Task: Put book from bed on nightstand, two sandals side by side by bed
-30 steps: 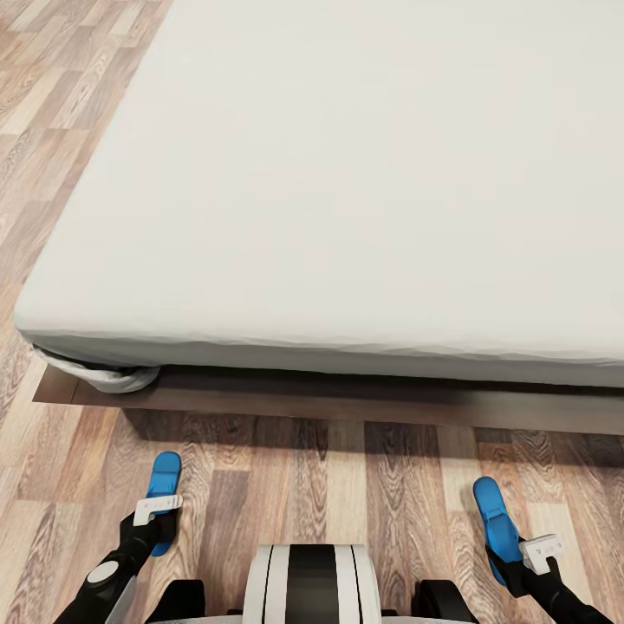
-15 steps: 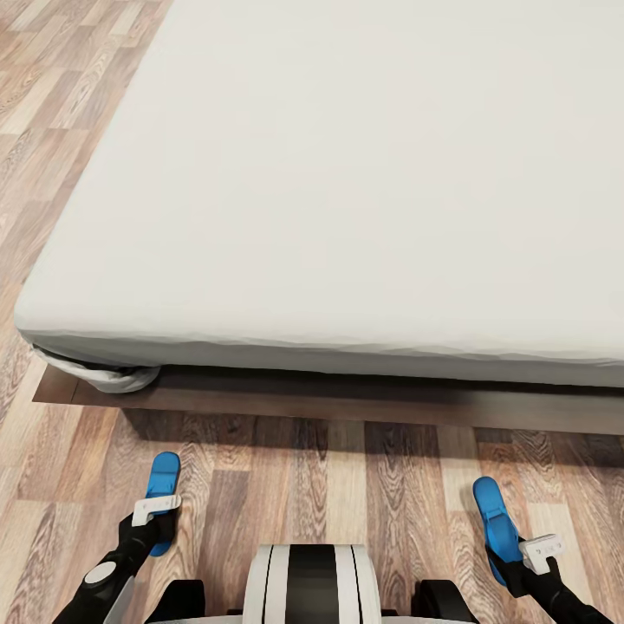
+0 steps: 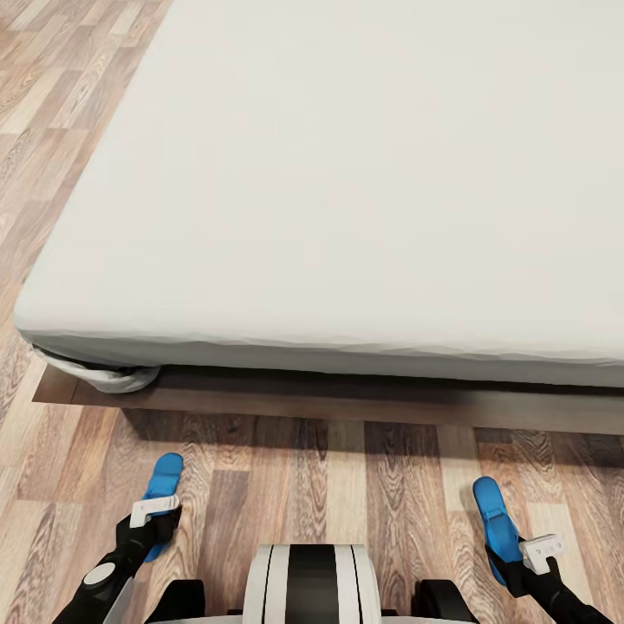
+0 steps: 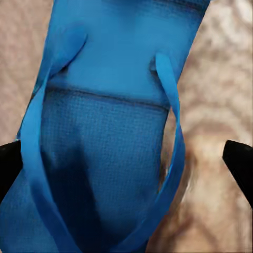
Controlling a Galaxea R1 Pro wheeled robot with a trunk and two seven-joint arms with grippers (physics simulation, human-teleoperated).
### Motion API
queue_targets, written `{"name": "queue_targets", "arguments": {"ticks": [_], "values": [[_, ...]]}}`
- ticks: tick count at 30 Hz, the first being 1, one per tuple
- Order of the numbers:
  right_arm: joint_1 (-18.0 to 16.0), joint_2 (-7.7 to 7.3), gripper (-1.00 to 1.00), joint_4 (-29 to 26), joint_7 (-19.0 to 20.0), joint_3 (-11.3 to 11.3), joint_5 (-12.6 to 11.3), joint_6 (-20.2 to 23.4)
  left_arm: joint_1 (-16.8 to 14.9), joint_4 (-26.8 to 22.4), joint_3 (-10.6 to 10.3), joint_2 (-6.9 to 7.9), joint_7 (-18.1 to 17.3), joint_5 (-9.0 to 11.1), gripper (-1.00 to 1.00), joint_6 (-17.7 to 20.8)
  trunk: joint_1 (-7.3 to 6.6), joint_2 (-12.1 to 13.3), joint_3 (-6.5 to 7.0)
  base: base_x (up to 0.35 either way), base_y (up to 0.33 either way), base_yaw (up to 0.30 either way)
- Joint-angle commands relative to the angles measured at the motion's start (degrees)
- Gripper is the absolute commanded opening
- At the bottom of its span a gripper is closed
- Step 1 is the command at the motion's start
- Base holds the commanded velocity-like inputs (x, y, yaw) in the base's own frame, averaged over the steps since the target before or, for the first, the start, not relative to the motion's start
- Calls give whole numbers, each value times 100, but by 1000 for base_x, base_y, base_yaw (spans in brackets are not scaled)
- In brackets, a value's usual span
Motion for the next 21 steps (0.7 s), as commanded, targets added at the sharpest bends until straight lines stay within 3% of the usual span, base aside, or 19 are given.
{"name": "queue_targets", "arguments": {"ticks": [1, 21], "values": [[-3, -3, -100, 6, 29, 39, -62, -15, -1, 2, -1, 1, -11, 60, 100, -13, -1, -1, -3, 0, 0, 0], [-3, -3, -100, 6, 29, 39, -62, -11, -1, 1, -1, 1, -11, 51, 100, -13, -1, -1, -3, 0, 0, 0]]}}
